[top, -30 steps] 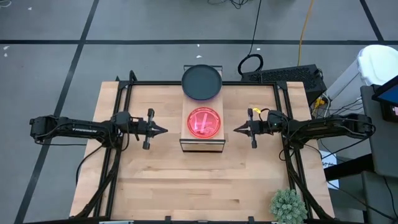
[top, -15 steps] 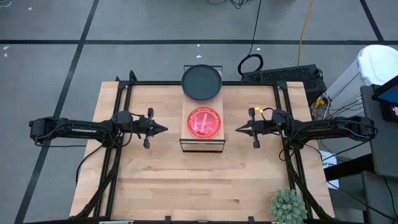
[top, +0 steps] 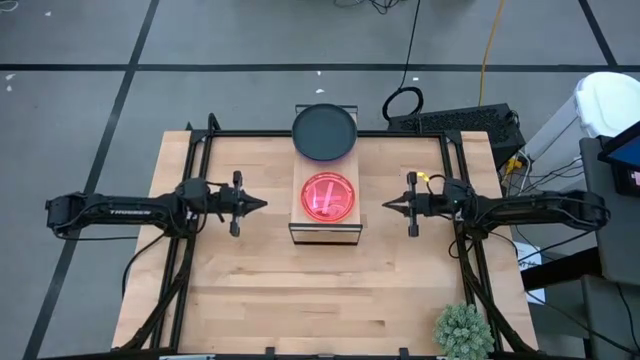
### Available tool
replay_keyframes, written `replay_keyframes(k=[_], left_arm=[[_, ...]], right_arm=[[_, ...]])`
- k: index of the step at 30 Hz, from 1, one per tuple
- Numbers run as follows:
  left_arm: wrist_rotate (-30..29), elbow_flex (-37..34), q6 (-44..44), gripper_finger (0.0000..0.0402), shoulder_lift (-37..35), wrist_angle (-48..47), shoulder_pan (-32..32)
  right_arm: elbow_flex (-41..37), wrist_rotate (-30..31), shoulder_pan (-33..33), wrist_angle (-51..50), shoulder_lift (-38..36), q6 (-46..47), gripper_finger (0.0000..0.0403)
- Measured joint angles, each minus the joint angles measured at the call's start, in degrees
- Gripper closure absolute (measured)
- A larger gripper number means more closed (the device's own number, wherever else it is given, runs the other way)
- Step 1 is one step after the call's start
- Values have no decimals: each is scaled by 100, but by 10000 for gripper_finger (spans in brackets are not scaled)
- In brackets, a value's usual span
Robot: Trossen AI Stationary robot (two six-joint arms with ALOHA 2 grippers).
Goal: Place and stack plates onto a shelf
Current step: Return to Home Position
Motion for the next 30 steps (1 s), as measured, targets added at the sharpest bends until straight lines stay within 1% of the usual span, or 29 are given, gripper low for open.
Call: replay_keyframes(k=[6,13,16,17,21,23,26,30], left_arm=[[-216,0,-91,399,-395,-501,-5],[-581,0,-192,399,-837,-1107,-173],[-730,-58,-292,399,-921,-1152,-365],[-834,-142,-303,399,-953,-1077,-440],[-1366,-188,-299,399,-1076,-1404,-731],[-1441,-188,-302,399,-1116,-1412,-879],[-1504,-188,-343,399,-1243,-1413,-1094],[-1857,-188,-357,399,-1466,-1529,-1358]], right_arm=[[-9,8,0,-183,-207,-120,403],[-13,2,0,-878,-291,-124,403],[-15,-1,0,-909,-295,-81,403],[-17,-2,0,-907,-295,-81,403],[-17,-2,0,-808,-305,-83,403],[-17,-4,0,-801,-359,-85,403],[-18,-4,0,-690,-517,-41,403],[-20,-4,0,-701,-864,15,403]])
